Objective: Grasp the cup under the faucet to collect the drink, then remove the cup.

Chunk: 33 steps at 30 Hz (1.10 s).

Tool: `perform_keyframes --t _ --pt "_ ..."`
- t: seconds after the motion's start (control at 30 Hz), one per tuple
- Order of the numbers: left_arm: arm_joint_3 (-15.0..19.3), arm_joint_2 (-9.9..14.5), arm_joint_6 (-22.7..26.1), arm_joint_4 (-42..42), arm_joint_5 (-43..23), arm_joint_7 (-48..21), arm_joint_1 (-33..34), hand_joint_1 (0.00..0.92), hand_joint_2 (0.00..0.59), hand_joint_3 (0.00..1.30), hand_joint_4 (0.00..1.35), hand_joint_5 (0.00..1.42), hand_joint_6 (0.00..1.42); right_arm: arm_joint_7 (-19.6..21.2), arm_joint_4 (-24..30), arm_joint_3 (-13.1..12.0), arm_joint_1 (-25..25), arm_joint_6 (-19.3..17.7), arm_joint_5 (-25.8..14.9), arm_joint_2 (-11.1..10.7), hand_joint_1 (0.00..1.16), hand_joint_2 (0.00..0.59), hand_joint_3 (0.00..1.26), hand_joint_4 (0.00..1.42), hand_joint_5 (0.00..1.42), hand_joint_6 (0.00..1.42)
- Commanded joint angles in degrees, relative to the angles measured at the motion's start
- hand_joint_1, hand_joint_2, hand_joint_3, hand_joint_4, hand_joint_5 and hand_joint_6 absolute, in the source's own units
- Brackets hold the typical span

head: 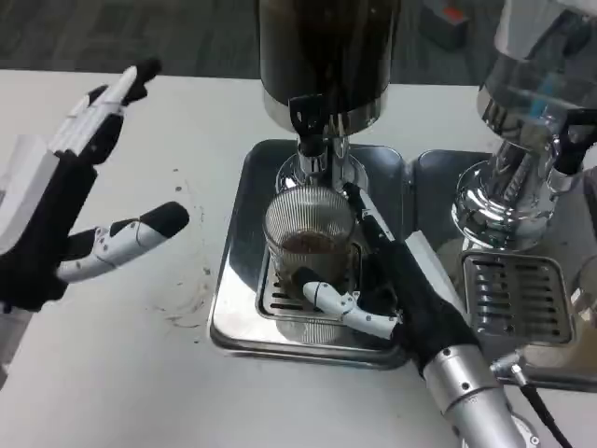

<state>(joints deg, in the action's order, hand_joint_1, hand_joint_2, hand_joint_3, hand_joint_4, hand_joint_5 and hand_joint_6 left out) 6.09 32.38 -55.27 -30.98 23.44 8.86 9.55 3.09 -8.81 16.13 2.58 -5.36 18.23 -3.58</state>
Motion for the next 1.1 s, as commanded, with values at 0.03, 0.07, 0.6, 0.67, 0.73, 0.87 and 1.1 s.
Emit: perform_keyframes --t 0.03,0.07,0.6,0.67,0.73,0.87,1.1 --pt "-0.6 1.6 1.7 -3.8 1.8 1.0 -2.6 0.000 0.122 0.06 0.00 0.12 0.04 0.3 -1.6 -0.1 0.7 -1.9 -0.8 1.1 0.70 0.254 0.00 0.00 0.00 0.02" --pt "-0.7 1.8 1.9 -4.6 2.0 1.0 -2.9 0.000 0.122 0.06 0.00 0.12 0.04 0.4 -1.8 -0.1 0.7 -2.2 -0.7 1.3 0.70 0.254 0.00 0.00 0.00 0.02" --pt "-4.7 2.5 2.2 -11.8 2.6 1.0 -4.7 0.000 0.124 0.07 0.00 0.12 0.04 2.2 -11.3 -1.2 3.3 -8.1 -3.0 5.2 0.74 0.240 0.00 0.00 0.00 0.04" --pt "-5.3 2.5 2.2 -12.3 2.5 1.0 -4.7 0.000 0.126 0.08 0.00 0.12 0.04 2.3 -12.5 -1.6 3.6 -8.8 -3.5 5.7 0.74 0.239 0.00 0.00 0.00 0.05" --pt "-5.7 2.5 2.3 -12.5 2.4 1.1 -4.8 0.000 0.126 0.08 0.00 0.12 0.04 2.4 -13.7 -2.1 3.8 -9.5 -4.0 6.2 0.75 0.242 0.00 0.00 0.00 0.07" --pt "-6.4 2.5 2.1 -12.8 2.3 0.9 -5.2 0.000 0.127 0.08 0.00 0.12 0.04 2.8 -15.7 -2.7 4.7 -10.7 -4.5 6.9 0.76 0.238 0.00 0.00 0.00 0.07" --pt "-7.3 2.8 1.9 -12.7 1.8 0.6 -5.5 0.000 0.133 0.10 0.00 0.13 0.04 2.7 -17.6 -2.4 6.1 -11.4 -3.9 7.0 0.79 0.229 0.00 0.00 0.00 0.09"
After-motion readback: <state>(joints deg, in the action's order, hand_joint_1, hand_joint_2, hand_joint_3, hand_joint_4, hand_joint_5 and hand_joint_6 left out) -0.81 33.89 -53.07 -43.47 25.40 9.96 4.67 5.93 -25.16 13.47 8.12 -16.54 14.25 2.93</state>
